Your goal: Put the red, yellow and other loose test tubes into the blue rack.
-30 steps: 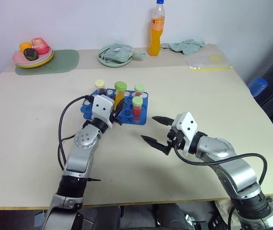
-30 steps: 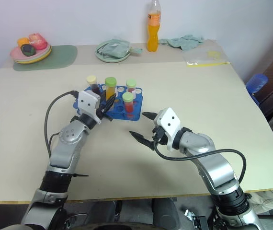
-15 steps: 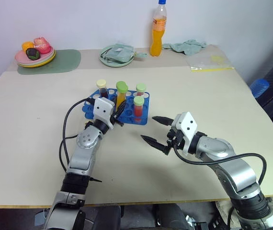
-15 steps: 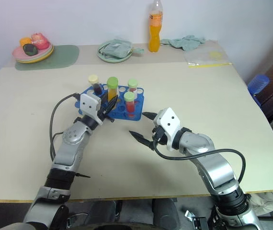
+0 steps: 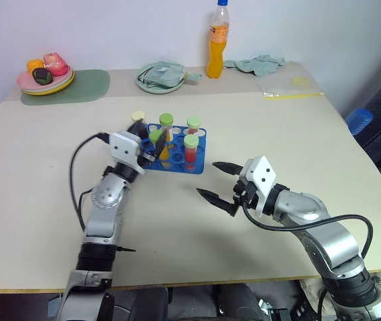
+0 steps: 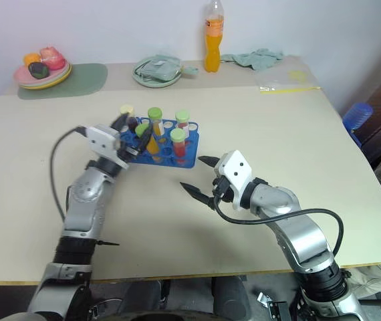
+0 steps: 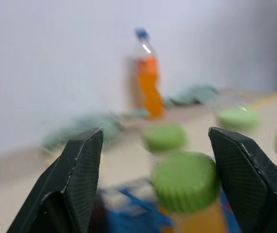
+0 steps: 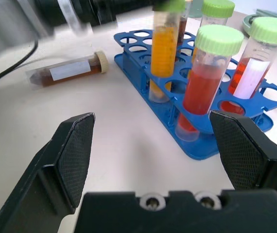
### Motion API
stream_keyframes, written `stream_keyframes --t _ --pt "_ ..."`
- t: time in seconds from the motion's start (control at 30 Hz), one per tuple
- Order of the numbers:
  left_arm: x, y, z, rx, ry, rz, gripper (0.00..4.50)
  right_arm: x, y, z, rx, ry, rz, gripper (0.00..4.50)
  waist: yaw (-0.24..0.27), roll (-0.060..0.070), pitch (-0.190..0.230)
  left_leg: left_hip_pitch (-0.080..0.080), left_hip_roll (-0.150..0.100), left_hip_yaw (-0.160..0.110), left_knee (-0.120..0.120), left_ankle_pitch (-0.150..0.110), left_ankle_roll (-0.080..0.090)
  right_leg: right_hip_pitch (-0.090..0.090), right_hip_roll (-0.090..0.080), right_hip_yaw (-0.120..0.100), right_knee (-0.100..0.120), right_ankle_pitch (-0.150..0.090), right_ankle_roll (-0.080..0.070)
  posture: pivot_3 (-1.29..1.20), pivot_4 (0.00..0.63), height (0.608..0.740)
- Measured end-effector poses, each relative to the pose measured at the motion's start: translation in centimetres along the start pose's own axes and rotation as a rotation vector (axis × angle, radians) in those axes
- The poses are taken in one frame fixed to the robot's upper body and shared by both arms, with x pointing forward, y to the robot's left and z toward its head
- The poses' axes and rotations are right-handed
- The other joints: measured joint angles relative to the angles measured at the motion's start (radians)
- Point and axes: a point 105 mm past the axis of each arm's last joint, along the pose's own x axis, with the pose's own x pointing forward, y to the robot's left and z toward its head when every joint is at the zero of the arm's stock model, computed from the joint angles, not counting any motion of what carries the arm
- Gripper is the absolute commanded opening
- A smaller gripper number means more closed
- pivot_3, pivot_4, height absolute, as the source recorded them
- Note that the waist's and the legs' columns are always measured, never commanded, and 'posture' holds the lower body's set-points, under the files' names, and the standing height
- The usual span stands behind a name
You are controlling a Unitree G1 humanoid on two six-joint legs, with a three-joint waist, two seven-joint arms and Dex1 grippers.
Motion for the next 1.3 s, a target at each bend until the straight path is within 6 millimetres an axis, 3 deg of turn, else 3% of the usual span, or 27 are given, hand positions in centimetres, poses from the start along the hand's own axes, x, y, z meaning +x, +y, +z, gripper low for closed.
stream_keyframes --t 0.17,0.27,0.3,0.37,0.47,0.57,0.63,0.8,1.2,1.3 --pt "-0.1 3.1 3.6 0.029 -0.049 0.071 3.63 0.0 0.1 0.0 -0.001 0.000 0.009 4.17 0.000 0.000 0.000 0.000 0.000 0.000 0.000 0.000 0.000 0.000 0.000 0.000 0.000 0.000 0.000 0.00 0.150 0.740" --pt "-0.2 3.4 4.9 -0.087 -0.018 0.039 3.63 0.0 0.2 0.1 -0.003 -0.001 0.021 4.17 -0.001 0.000 0.000 0.000 0.000 0.000 0.000 0.000 0.000 0.000 0.000 0.000 0.000 0.000 0.000 0.00 0.150 0.740" --pt "-0.3 3.2 4.8 -0.138 0.017 0.013 3.90 0.0 0.2 0.2 -0.006 -0.004 0.025 4.17 -0.002 0.000 0.000 0.000 0.000 0.000 0.000 0.000 0.000 0.000 0.000 0.000 0.000 0.000 0.000 0.00 0.150 0.740" --pt "-0.7 2.8 4.1 -0.177 0.104 -0.020 4.44 0.1 0.2 0.3 -0.012 -0.007 0.033 4.17 -0.003 0.000 0.000 0.000 0.000 0.000 0.000 0.000 0.000 0.000 0.000 0.000 0.000 0.000 0.000 0.00 0.150 0.740" --pt "-1.8 3.4 1.9 -0.177 0.310 -0.005 4.44 0.2 0.0 0.4 -0.016 -0.008 0.040 4.17 -0.006 0.000 0.000 0.001 0.001 0.000 -0.001 0.000 0.000 0.000 0.001 0.000 0.000 0.000 0.000 0.00 0.150 0.740" --pt "-4.0 5.4 -1.0 -0.080 0.703 0.064 4.44 -0.1 -0.2 0.1 -0.026 0.012 0.054 4.17 -0.006 0.000 0.000 0.001 0.000 0.000 0.000 0.000 0.000 0.000 0.001 0.000 0.001 0.000 0.000 0.00 0.150 0.740" --pt "-4.8 6.4 -1.5 -0.082 0.889 0.126 4.44 -0.3 -0.4 -0.1 -0.029 0.020 0.061 4.17 -0.002 -0.001 0.001 0.001 0.000 -0.001 0.000 0.000 0.000 0.001 0.001 0.000 0.001 0.000 0.000 0.00 0.150 0.740" --pt "-5.8 3.7 -1.5 -0.184 1.139 -0.085 4.44 0.0 -0.2 0.1 -0.042 0.007 0.094 4.17 -0.011 -0.001 0.001 0.001 0.001 -0.001 -0.001 0.000 0.000 -0.001 0.001 0.000 0.001 0.000 0.000 0.00 0.150 0.740" --pt "-8.6 3.3 -4.3 -0.191 1.373 -0.051 4.44 0.2 0.4 -0.2 -0.023 0.008 0.097 4.17 -0.023 -0.001 0.001 0.000 0.001 -0.001 -0.001 0.000 -0.001 -0.002 0.000 0.002 0.002 0.000 0.000 0.00 0.150 0.740" --pt "-8.8 3.1 -4.7 -0.197 1.392 -0.035 3.65 0.3 0.5 -0.2 -0.022 0.007 0.098 4.17 -0.022 -0.001 0.001 0.001 0.001 -0.001 -0.001 0.000 -0.001 -0.002 0.000 0.002 0.002 0.000 0.000 0.00 0.150 0.740"
